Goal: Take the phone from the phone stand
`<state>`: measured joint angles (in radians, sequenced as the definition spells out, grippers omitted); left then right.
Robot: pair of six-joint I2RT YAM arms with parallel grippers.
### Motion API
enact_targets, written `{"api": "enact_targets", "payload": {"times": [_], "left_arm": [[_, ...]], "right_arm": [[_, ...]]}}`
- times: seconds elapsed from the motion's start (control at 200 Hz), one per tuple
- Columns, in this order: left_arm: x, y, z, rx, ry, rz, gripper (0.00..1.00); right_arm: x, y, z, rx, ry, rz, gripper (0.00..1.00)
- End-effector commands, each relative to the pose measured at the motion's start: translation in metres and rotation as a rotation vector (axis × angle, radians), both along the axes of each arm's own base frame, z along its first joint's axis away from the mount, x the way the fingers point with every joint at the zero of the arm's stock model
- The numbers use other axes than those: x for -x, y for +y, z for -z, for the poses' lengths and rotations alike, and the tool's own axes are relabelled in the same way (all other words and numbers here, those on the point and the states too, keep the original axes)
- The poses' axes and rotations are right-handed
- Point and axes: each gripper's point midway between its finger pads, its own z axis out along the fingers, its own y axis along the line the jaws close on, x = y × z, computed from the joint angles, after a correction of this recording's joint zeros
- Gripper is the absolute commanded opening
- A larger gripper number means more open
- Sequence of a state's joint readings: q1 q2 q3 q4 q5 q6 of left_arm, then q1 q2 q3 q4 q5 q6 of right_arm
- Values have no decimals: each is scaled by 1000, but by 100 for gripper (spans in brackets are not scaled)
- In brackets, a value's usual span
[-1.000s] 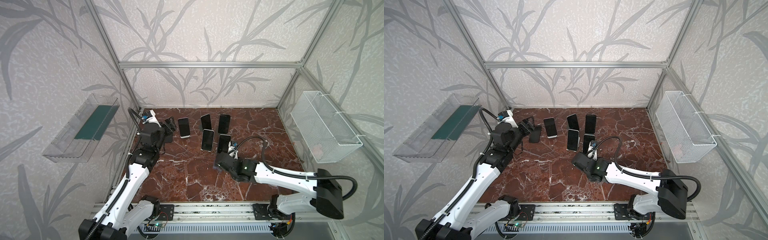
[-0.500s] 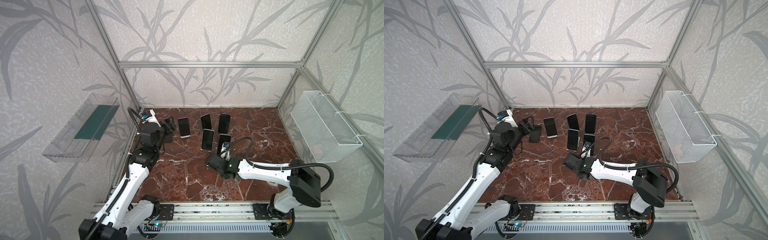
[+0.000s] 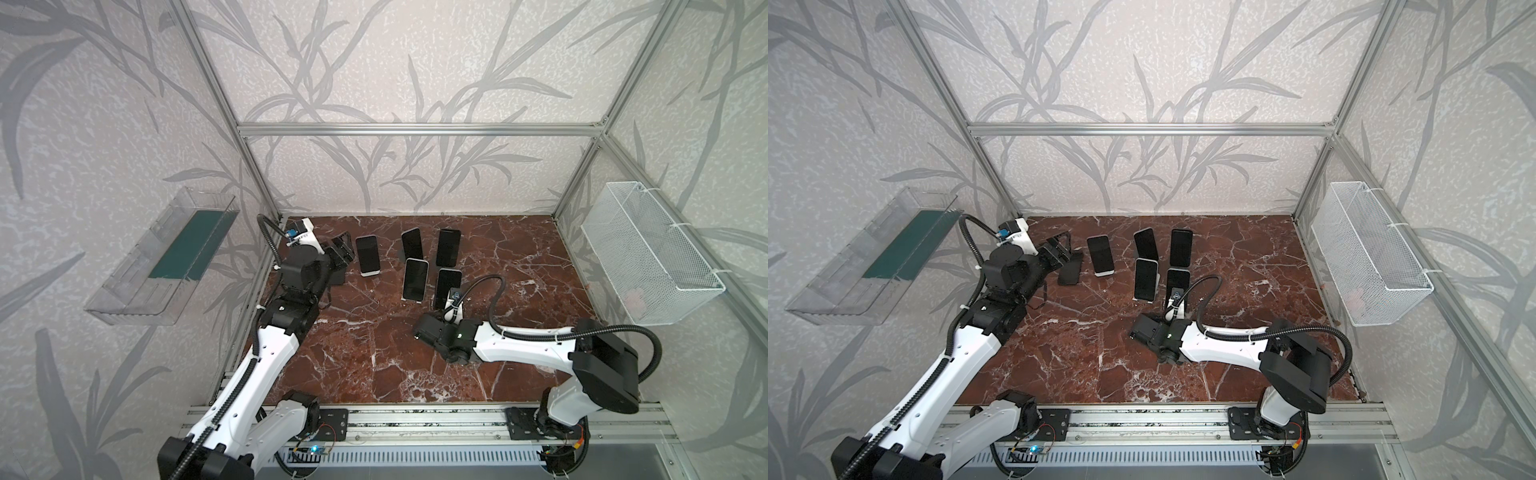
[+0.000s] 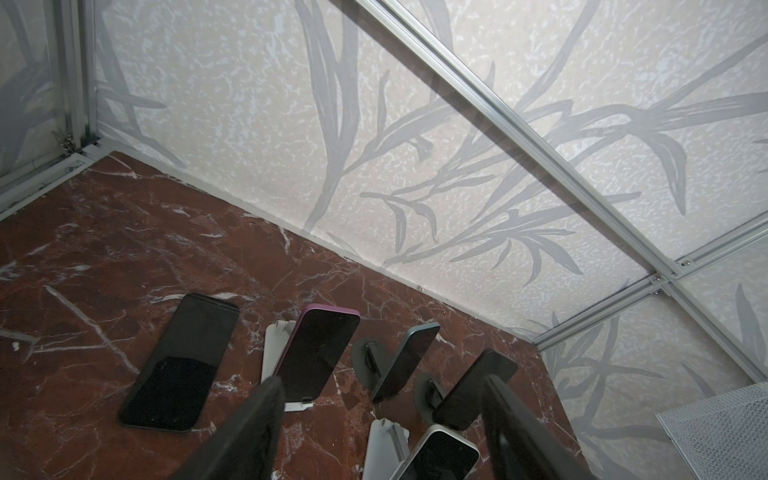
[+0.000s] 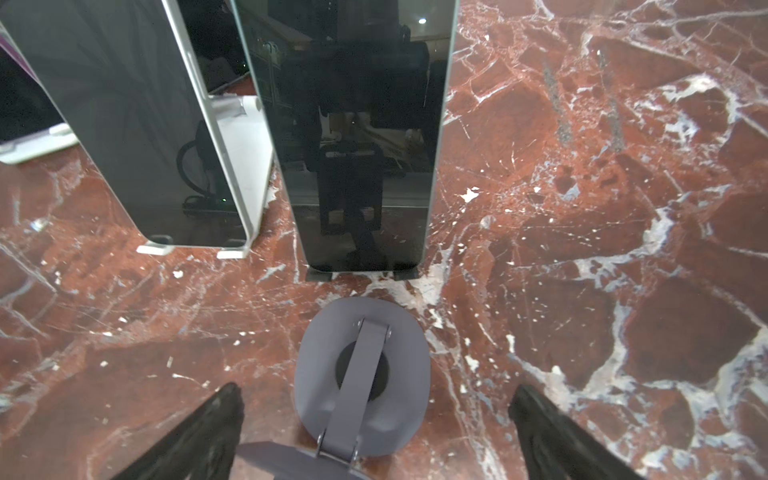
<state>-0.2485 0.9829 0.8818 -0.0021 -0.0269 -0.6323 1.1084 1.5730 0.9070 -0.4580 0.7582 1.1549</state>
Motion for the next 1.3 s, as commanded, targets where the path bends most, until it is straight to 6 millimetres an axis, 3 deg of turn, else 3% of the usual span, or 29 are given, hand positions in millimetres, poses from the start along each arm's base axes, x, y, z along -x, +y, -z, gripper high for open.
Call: {"api": "enact_targets", "payload": {"times": [0.0,0.26,0.415,0.56,0.695,0.84,0.985,1.095,1.215,1.295], "left_arm": [[0,-5,-8,27,-27,15,75],[1,-8,-8,16,-31,21,75],[0,-12,-5,7,-21,30,75],[0,-19,-3,5,-15,56,75],[-1,-21,-2,1,-12,63,75],[-3,-25,2,1,-1,73,75],[-4,-25,6,-3,8,71,75],[-4,-27,5,2,6,80,75],[-5,-26,6,4,9,74,75],[-5,-25,8,2,17,67,75]], "right_arm": [[5,-11,-8,12,-31,-41,100],[20,-40,-18,-11,-60,-90,100],[24,-2,-34,-28,-99,-460,99],[21,-17,-41,12,-78,-488,99],[15,-24,-35,-55,-35,-484,99],[15,-17,-26,-70,-10,-487,99],[15,-8,-12,-88,24,-500,95],[11,-13,4,-76,41,-435,93],[9,-16,18,-76,50,-399,80],[8,-13,20,-74,54,-412,65]]}}
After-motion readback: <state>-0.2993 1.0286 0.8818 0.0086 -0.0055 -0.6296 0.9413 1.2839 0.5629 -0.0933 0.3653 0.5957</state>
